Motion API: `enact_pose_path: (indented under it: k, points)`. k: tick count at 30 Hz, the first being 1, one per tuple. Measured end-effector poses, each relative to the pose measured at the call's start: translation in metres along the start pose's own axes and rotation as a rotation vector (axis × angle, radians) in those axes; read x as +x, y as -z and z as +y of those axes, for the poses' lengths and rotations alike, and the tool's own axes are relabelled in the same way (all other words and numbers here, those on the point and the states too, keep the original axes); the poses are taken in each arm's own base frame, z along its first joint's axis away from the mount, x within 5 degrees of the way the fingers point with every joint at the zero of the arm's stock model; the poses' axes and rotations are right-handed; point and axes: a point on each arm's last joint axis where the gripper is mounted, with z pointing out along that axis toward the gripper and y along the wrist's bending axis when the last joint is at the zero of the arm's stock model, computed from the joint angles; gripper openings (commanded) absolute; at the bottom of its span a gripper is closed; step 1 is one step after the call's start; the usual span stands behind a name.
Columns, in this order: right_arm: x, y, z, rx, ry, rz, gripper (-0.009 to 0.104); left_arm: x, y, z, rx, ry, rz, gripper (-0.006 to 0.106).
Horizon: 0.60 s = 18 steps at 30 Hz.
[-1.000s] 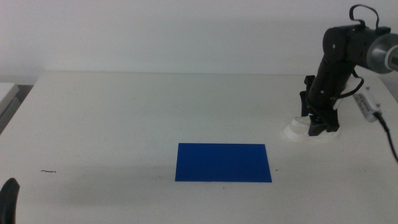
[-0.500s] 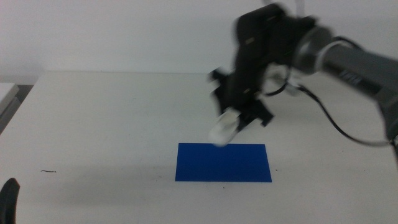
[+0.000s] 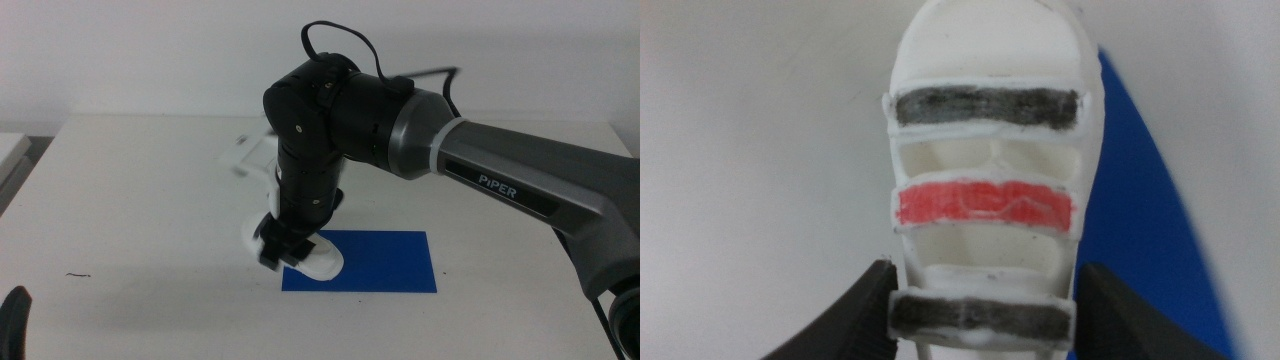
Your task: Use one arm to grab the shoe from the table and place it on the mat.
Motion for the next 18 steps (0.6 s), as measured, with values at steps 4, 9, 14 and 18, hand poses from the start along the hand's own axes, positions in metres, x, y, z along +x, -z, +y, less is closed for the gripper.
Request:
enact_pose_path:
  k: [4,9,14,18]
  points:
    - [0.001,0.0,-0.003,-0.031,0.335,-0.009,-0.002,0.0,0.0,0.0,0.0,0.0,0.0,0.094]
    - [0.005,-0.001,-0.018,-0.025,0.43,-0.005,-0.002,0.0,0.0,0.0,0.0,0.0,0.0,0.094]
    - [0.014,-0.006,-0.037,-0.024,0.408,0.013,-0.002,0.0,0.0,0.0,0.0,0.0,0.0,0.094]
    - [0.027,-0.016,-0.052,-0.041,0.409,0.054,-0.002,0.0,0.0,0.0,0.0,0.0,0.0,0.094]
